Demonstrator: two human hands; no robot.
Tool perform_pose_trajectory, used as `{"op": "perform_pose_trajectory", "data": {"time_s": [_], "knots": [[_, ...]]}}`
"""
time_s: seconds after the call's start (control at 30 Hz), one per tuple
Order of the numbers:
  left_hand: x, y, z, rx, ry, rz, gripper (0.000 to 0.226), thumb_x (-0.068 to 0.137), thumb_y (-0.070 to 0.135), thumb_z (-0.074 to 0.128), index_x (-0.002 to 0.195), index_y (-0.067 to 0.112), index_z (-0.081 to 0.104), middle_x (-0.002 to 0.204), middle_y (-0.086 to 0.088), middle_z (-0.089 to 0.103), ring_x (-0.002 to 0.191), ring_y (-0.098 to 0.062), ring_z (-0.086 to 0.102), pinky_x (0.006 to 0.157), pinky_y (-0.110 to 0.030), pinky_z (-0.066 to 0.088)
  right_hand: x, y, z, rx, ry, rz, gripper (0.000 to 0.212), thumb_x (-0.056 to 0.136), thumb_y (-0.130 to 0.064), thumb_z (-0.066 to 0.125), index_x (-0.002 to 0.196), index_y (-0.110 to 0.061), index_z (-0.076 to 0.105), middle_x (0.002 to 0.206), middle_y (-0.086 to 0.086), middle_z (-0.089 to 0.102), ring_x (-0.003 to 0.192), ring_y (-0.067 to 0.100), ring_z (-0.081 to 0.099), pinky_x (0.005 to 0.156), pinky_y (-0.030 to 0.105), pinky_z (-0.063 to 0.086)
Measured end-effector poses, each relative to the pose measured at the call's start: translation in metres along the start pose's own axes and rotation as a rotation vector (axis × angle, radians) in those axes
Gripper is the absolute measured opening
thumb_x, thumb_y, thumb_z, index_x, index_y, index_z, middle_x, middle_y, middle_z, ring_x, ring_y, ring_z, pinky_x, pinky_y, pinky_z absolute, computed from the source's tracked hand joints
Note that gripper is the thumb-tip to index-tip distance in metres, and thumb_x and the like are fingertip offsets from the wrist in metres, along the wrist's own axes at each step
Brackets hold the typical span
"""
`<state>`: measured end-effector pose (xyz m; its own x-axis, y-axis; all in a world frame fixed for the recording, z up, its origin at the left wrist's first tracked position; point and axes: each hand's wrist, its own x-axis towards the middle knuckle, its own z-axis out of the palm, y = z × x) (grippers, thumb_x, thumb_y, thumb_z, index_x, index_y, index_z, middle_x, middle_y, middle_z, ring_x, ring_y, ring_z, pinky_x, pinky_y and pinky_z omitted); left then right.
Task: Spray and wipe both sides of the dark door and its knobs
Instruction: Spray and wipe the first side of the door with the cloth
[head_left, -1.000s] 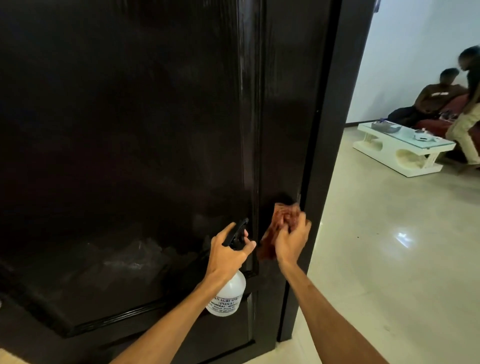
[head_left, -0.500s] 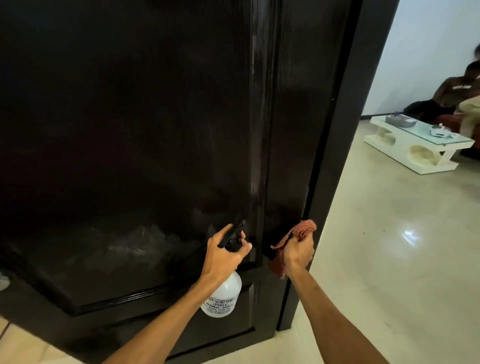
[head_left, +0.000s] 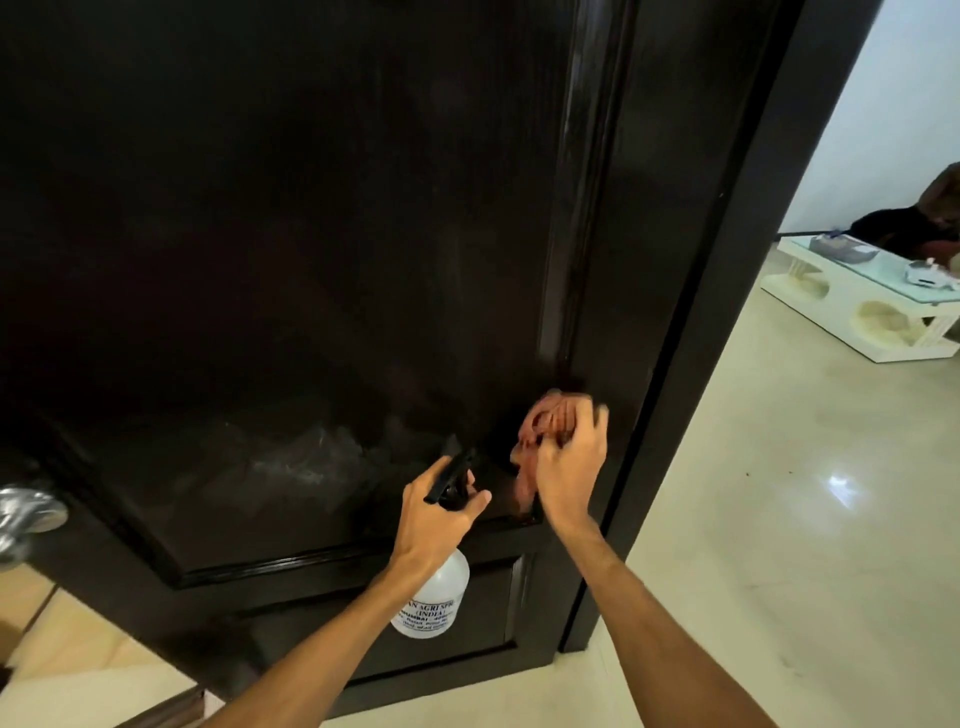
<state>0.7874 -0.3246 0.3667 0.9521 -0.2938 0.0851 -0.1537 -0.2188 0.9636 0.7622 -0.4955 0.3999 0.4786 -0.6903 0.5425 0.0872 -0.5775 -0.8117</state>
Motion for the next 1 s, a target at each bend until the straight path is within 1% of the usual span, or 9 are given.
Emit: {"op": "perform_pose_trajectory", "data": {"time_s": [0.13,0.23,0.37,0.4,0.53,0.67,0.77,0.9,1.0], "knots": [[-0.006,-0.016,-0.012,0.041,0.048,-0.007,0.018,0.082,0.018,0.086,0.083,0.023,0.068,0.075,0.005,0.069,0.064,-0.009,0.064,0.069,-0.036,0.056,0.035,-0.038,0.008,0.108,0.148,-0.197,0.044,0.081,0.018,0.052,0.119,-0.001,0.065,0.112,0.012,0.05,0.098,0.014,0.056,0.087,0.016,0.047],[-0.016,-0.037,-0.025,0.042,0.096,-0.054,0.022,0.077,0.033,0.087,0.09,0.03,0.07,0.086,0.007,0.071,0.089,-0.024,0.07,0.083,-0.044,0.06,-0.021,0.003,0.025,0.046,0.089,-0.006,0.05,0.084,0.017,0.052,0.13,0.0,0.06,0.124,0.016,0.049,0.114,0.021,0.056,0.1,0.03,0.047],[-0.015,-0.054,-0.046,0.035,0.114,-0.104,0.041,0.07,0.048,0.088,0.103,0.03,0.071,0.1,0.003,0.072,0.105,-0.024,0.068,0.095,-0.044,0.059,-0.082,0.036,0.039,-0.05,-0.128,0.284,0.058,0.075,0.011,0.048,0.131,-0.001,0.055,0.122,0.021,0.053,0.114,0.041,0.055,0.101,0.043,0.042],[-0.017,-0.054,-0.052,0.037,0.116,-0.096,0.038,0.072,0.044,0.089,0.101,0.028,0.071,0.096,0.004,0.072,0.104,-0.022,0.069,0.097,-0.045,0.057,-0.082,0.022,0.044,-0.032,-0.136,0.231,0.054,0.073,0.008,0.047,0.124,-0.002,0.057,0.118,0.019,0.053,0.11,0.037,0.056,0.097,0.043,0.045],[-0.019,-0.046,-0.077,0.045,0.181,-0.045,0.026,0.078,0.022,0.09,0.097,0.023,0.071,0.092,0.0,0.073,0.091,-0.017,0.071,0.09,-0.039,0.059,-0.054,-0.046,0.07,0.083,-0.128,-0.155,0.037,0.081,0.015,0.055,0.113,0.001,0.065,0.117,0.014,0.049,0.106,0.016,0.054,0.094,0.013,0.041],[-0.037,-0.049,-0.093,0.007,0.2,-0.038,0.023,0.082,0.008,0.086,0.091,0.021,0.07,0.08,0.002,0.073,0.081,-0.009,0.071,0.084,-0.027,0.058,-0.102,0.002,0.079,-0.142,-0.334,-0.366,0.041,0.087,0.016,0.06,0.122,-0.004,0.069,0.14,0.019,0.041,0.125,0.031,0.053,0.107,0.029,0.046],[-0.044,-0.058,-0.112,-0.001,0.243,-0.052,0.023,0.082,0.012,0.086,0.09,0.025,0.069,0.081,0.004,0.072,0.086,-0.013,0.07,0.082,-0.032,0.057,-0.124,0.033,0.076,-0.316,-0.581,-0.456,0.034,0.095,0.0,0.056,0.124,-0.013,0.068,0.142,0.018,0.049,0.13,0.032,0.053,0.099,0.051,0.055],[-0.048,-0.063,-0.139,-0.037,0.319,-0.046,0.022,0.082,0.003,0.084,0.089,0.017,0.069,0.078,0.0,0.072,0.076,-0.008,0.07,0.08,-0.021,0.055,-0.07,-0.013,0.092,-0.296,-0.425,-0.857,0.046,0.089,0.007,0.053,0.131,-0.008,0.066,0.145,0.022,0.039,0.126,0.041,0.047,0.104,0.051,0.05],[-0.05,-0.068,-0.147,-0.03,0.335,-0.04,0.021,0.083,0.003,0.084,0.09,0.016,0.069,0.079,0.001,0.072,0.077,-0.007,0.07,0.081,-0.017,0.054,-0.034,-0.056,0.102,-0.41,-0.322,-1.062,0.071,0.087,0.007,0.048,0.15,-0.025,0.052,0.158,0.015,0.03,0.129,0.035,0.041,0.107,0.043,0.041]]}}
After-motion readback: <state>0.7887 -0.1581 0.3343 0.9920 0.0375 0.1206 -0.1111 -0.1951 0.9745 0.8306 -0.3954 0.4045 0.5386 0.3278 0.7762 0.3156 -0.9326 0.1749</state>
